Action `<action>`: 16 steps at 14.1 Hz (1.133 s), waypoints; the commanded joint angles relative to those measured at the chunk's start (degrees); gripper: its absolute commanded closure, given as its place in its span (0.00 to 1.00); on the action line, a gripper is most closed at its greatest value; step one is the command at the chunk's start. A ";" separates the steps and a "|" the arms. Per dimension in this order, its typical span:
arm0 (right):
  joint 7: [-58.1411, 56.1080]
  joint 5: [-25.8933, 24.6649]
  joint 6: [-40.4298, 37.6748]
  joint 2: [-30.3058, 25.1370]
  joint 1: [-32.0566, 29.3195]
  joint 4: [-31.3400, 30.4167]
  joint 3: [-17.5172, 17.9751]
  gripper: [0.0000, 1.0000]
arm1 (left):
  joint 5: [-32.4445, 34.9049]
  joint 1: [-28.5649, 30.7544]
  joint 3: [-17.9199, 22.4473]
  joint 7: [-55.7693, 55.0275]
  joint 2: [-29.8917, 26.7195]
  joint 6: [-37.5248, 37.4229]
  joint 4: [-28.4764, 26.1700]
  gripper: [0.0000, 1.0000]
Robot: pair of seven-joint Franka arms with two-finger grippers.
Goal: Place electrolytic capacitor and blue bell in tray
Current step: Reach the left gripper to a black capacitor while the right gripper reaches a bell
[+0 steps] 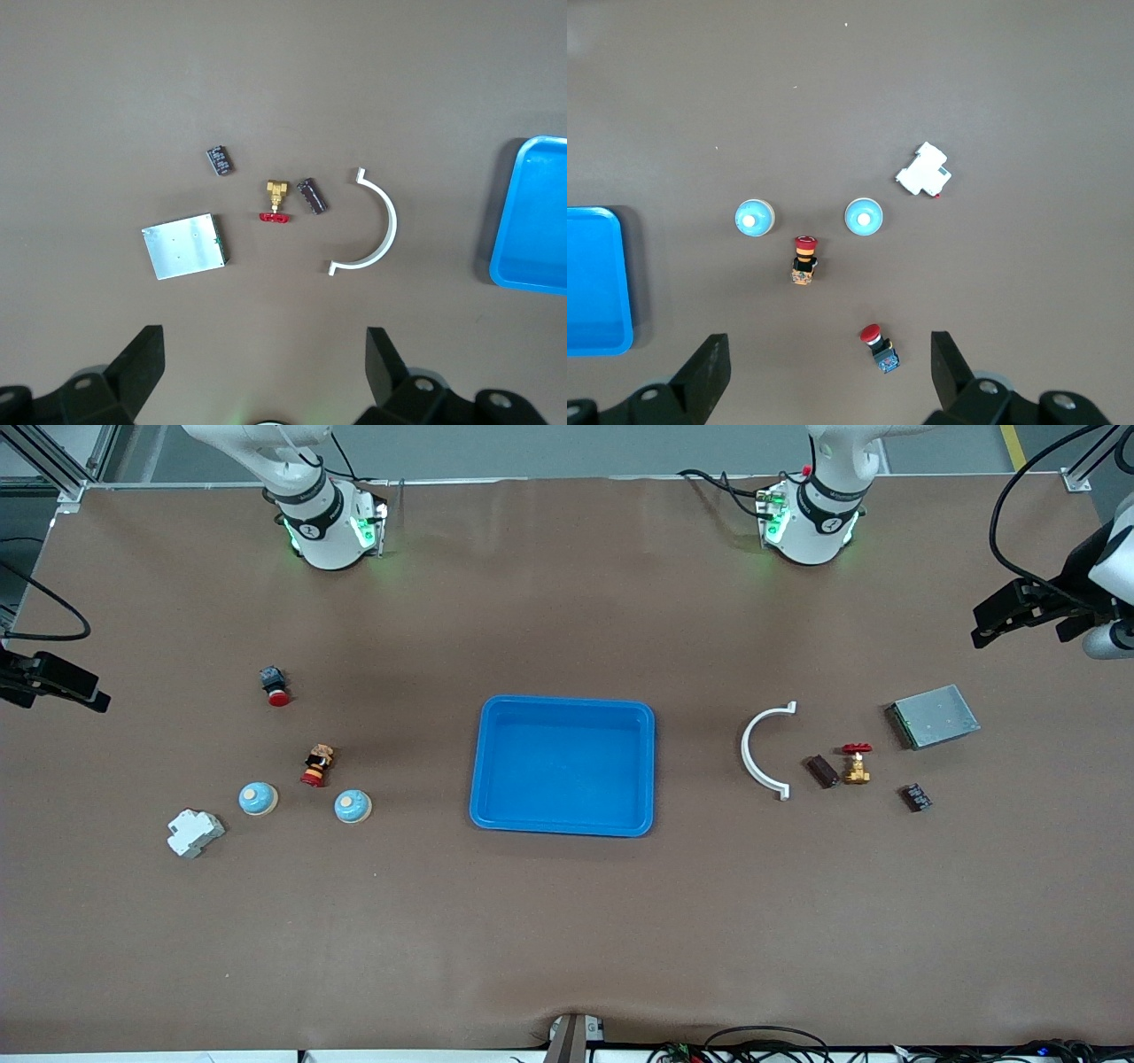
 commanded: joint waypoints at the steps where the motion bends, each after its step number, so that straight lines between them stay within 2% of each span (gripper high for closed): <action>1: 0.74 -0.33 -0.58 -0.80 -0.60 -0.02 0.45 0.00 | -1.07 0.36 -0.14 0.28 0.13 -0.27 0.35 0.00; 4: 0.74 -0.25 -0.58 -0.80 -0.60 -0.02 0.45 0.00 | -1.07 0.53 -0.14 0.19 0.39 -0.27 0.62 0.00; 8: 0.57 -0.25 -0.58 -0.63 -0.68 -0.02 0.45 0.00 | -0.19 1.14 0.04 -0.32 6.09 1.30 0.36 0.00; 11: 0.57 -0.25 -0.67 -0.10 -0.68 -0.10 0.45 0.00 | 0.78 4.92 0.21 -0.59 10.14 6.65 -2.10 0.00; 14: 0.65 -0.33 -0.76 0.69 -0.51 -0.46 0.45 0.00 | 1.04 8.52 0.39 -1.03 11.37 15.35 -8.24 0.00; 16: 0.66 -0.33 -0.76 3.05 -0.07 -0.72 0.54 0.00 | 4.36 10.71 0.22 -1.03 14.80 17.56 -8.44 0.00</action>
